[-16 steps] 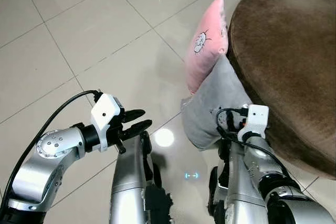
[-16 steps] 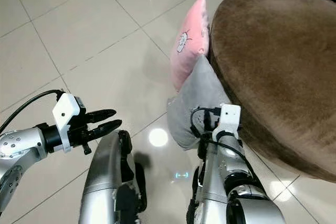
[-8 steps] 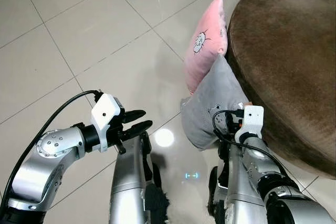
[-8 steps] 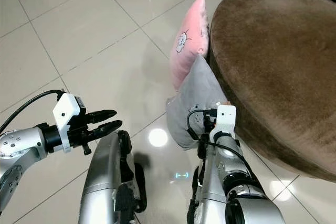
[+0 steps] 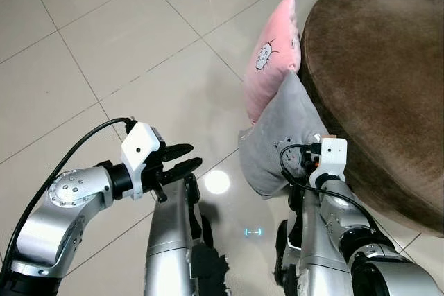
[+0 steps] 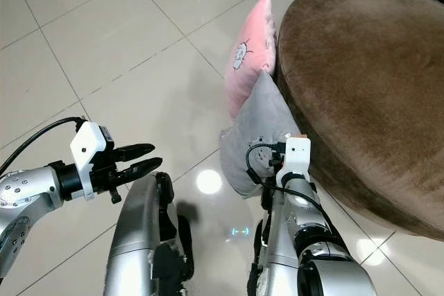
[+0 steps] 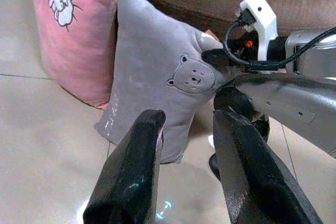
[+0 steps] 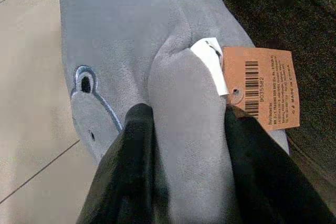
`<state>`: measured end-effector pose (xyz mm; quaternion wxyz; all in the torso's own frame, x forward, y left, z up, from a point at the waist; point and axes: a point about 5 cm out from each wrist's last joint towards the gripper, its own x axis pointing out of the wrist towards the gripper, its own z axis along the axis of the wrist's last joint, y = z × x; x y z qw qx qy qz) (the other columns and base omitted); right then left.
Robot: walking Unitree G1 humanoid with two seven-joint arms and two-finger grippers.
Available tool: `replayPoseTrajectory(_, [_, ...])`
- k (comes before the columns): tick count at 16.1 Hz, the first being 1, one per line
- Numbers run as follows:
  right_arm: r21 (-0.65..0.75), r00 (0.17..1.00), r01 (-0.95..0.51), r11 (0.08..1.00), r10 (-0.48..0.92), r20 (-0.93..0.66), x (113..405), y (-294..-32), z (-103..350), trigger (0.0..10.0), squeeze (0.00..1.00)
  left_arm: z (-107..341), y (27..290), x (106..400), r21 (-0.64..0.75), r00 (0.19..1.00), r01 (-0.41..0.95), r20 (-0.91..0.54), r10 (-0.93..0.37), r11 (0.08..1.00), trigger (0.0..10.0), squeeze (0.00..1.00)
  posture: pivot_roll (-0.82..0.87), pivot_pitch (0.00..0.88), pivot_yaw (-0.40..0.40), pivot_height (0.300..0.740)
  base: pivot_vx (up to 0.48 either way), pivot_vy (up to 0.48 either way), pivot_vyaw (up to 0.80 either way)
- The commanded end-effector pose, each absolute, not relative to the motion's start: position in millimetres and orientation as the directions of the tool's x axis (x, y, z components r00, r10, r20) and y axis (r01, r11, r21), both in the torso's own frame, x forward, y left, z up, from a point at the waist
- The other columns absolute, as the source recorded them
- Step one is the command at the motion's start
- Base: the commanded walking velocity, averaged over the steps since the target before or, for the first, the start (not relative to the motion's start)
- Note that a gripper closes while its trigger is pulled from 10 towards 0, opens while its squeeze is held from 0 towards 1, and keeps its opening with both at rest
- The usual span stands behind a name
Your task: Move the pillow to the sofa from floor
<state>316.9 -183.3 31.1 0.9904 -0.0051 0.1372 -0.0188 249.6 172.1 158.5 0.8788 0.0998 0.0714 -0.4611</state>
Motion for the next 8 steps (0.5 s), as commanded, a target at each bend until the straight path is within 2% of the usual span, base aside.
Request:
replayPoseTrajectory(1, [-0.007,0.945,0.009,1.0,-0.011,-0.327,308.3,-177.2,18.3,0.0,0.0,155.4,171.4,246.2,0.103,0.548,0.835,-0.234,-0.803,0.54,10.0,0.0,0.27,0.331,0.14,0.525,0.0,0.0,0.0])
replayPoseTrajectory(8, [-0.013,0.944,0.004,1.0,-0.008,-0.331,308.0,-178.3,17.9,0.0,0.0,152.2,168.9,248.0,0.105,0.55,0.834,-0.234,-0.802,0.541,10.0,0.0,0.26,0.31,0.135,0.525,0.0,0.0,0.0])
